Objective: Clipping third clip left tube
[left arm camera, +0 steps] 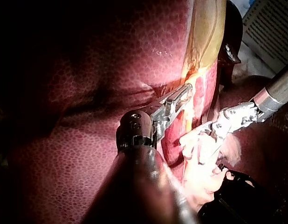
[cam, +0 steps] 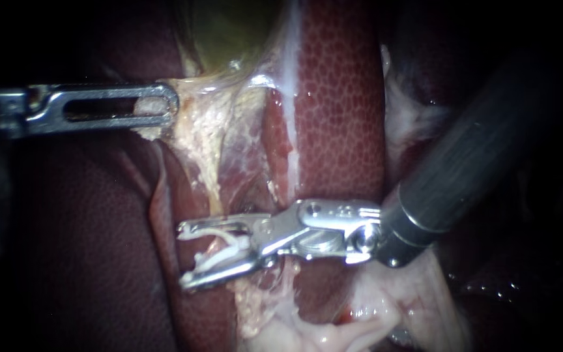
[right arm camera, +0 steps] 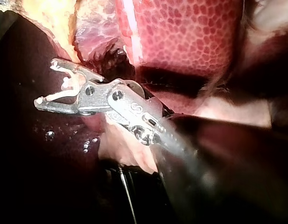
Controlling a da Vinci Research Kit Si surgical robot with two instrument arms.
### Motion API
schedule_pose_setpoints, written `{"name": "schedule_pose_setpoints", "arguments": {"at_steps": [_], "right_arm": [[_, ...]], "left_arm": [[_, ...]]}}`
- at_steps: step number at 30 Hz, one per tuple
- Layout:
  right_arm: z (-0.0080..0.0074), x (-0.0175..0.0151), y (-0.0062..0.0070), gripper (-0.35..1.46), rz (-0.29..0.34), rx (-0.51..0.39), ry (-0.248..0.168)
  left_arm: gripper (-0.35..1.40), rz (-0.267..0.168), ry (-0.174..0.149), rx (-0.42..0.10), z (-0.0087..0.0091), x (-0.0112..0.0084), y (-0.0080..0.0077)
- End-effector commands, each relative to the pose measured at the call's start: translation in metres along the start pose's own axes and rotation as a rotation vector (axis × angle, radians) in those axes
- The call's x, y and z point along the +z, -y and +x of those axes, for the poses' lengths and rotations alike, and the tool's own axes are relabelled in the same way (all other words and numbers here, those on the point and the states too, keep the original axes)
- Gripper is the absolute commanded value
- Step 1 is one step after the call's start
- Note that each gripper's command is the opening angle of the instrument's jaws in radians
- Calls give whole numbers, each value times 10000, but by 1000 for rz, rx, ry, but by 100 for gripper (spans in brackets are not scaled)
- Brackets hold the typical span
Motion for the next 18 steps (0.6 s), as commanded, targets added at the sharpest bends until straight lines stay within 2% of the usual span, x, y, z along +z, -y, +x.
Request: {"name": "schedule_pose_setpoints", "arguments": {"at_steps": [1, 12, 18], "right_arm": [[2, -3, 0, 59, 1, 1, -2], [28, -57, 7, 58, -9, 30, -12], [35, -72, 6, 57, -11, 26, -14]], "left_arm": [[-13, 0, 0, 0, 0, 0, 0], [-13, 0, 0, 0, -1, -1, 1], [-13, 0, 0, 0, -1, -1, 1]]}}
